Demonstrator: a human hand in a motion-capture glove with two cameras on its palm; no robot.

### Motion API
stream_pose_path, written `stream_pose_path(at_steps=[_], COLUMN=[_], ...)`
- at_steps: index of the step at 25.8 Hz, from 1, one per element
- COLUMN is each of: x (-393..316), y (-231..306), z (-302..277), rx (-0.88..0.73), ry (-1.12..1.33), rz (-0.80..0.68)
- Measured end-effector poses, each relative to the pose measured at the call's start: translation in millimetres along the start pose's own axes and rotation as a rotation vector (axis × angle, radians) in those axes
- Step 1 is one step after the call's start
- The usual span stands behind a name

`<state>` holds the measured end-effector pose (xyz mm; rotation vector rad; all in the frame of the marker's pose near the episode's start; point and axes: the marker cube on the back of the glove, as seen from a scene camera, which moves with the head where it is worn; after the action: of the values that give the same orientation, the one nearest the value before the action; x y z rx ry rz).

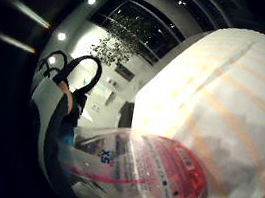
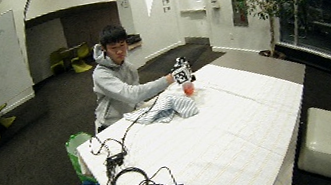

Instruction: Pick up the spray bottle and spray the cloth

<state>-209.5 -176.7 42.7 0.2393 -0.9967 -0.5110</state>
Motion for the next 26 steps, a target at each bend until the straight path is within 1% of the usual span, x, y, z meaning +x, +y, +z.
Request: stream_pose_path(at_steps=[2,6,8,12,17,22,26], x=[0.5,-3.1,-3.1,1.2,0.3,-7.9,-2.2], y=[-3.8,-17.0,-18.7,-10.4,-23.3,-24.0,-28.6], z=[2.1,5.2,4.0,3.4,4.4,2.7,-0.4], rx=[0.016,0.098,0.103,0.013,0.050,-0.031,-0.031], ry=[-0.020,-0.070,-0.074,-0.056,-0.066,-0.118,-0.060], rz=[0.001,0.004,0.003,0.012,0.022,0.018,0.030])
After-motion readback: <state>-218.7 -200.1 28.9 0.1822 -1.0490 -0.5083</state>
